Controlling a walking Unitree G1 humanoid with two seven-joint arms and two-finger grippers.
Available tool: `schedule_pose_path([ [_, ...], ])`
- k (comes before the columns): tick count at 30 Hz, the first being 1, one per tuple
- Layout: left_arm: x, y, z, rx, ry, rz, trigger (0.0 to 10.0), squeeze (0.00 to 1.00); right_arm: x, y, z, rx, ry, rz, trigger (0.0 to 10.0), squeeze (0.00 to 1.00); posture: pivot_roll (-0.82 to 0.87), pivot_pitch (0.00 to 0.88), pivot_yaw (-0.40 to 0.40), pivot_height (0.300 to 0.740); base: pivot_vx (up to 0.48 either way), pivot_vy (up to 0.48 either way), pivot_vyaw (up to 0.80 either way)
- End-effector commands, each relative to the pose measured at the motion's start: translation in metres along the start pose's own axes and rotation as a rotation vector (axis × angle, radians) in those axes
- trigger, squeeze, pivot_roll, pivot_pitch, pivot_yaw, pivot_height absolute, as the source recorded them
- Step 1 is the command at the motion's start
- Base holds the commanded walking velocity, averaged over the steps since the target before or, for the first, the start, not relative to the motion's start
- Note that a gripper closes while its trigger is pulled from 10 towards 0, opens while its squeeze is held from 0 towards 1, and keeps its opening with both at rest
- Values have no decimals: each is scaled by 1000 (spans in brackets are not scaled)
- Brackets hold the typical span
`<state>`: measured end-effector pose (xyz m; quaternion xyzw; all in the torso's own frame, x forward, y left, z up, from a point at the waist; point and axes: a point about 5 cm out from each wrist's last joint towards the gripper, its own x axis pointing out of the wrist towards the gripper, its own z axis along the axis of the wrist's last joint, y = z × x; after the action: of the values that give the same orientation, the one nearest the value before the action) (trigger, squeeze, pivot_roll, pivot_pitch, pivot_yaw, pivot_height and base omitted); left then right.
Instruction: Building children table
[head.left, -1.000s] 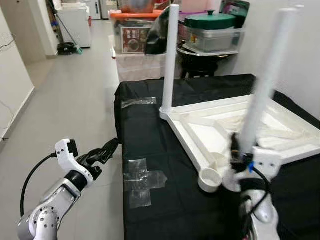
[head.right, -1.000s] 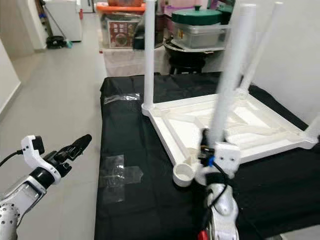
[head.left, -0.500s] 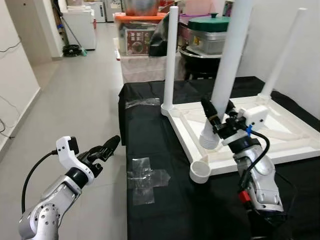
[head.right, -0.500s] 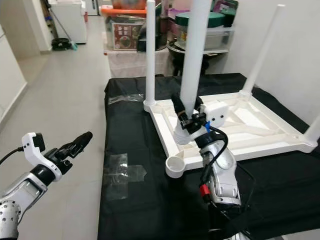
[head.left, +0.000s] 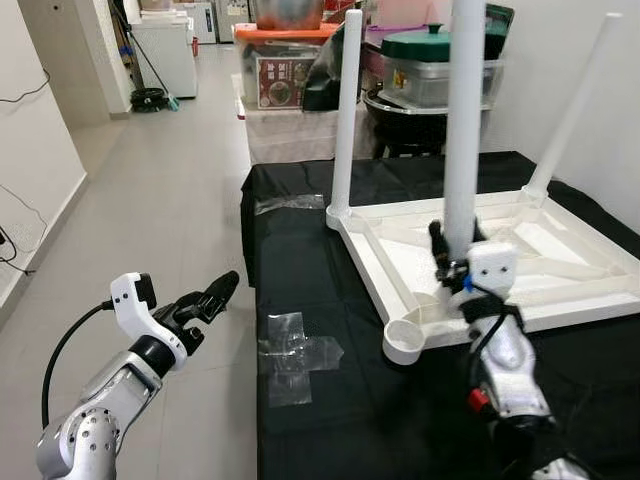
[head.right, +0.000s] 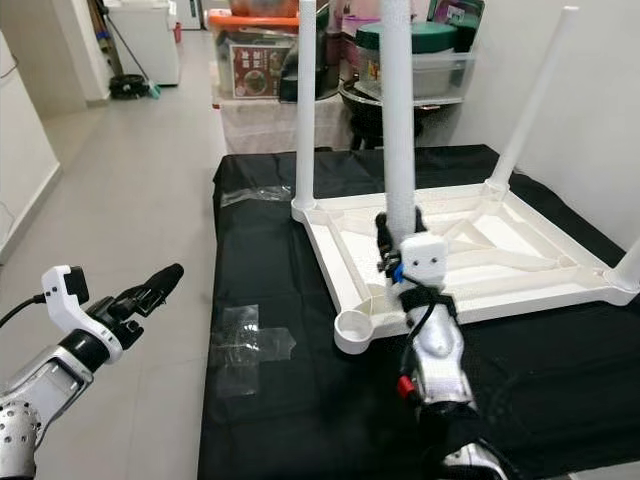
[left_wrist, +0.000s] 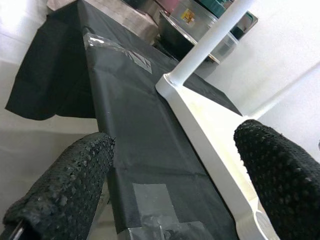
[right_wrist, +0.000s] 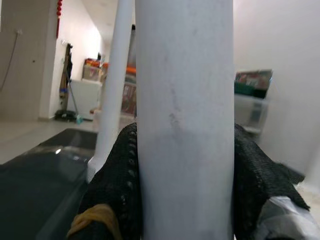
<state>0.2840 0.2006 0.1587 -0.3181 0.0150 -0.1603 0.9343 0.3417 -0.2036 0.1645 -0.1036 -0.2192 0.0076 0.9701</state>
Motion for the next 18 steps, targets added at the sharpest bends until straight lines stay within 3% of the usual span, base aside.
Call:
schedule_pose_path([
  [1,-2,5,1,9,5,21,10000,0,1,5,1,19,-25,-9,0,0,89,0,-27,740,0,0,0],
  [7,-3,5,1,15,5,23,10000,0,-6,11,-12,10,9,-25,0,0,96,0,-30,740,0,0,0],
  [14,-5,7,3,19,6,30,10000,0,-17,-1,-23,-13,58,-31,0,0,89,0,-28,740,0,0,0],
  [16,-4,7,2,19,7,30,10000,0,-19,-4,-29,7,98,-50,0,0,88,0,-27,740,0,0,0],
  [18,-3,6,2,19,10,28,10000,0,-24,-4,-36,95,160,-54,0,0,87,0,-28,740,0,0,0],
])
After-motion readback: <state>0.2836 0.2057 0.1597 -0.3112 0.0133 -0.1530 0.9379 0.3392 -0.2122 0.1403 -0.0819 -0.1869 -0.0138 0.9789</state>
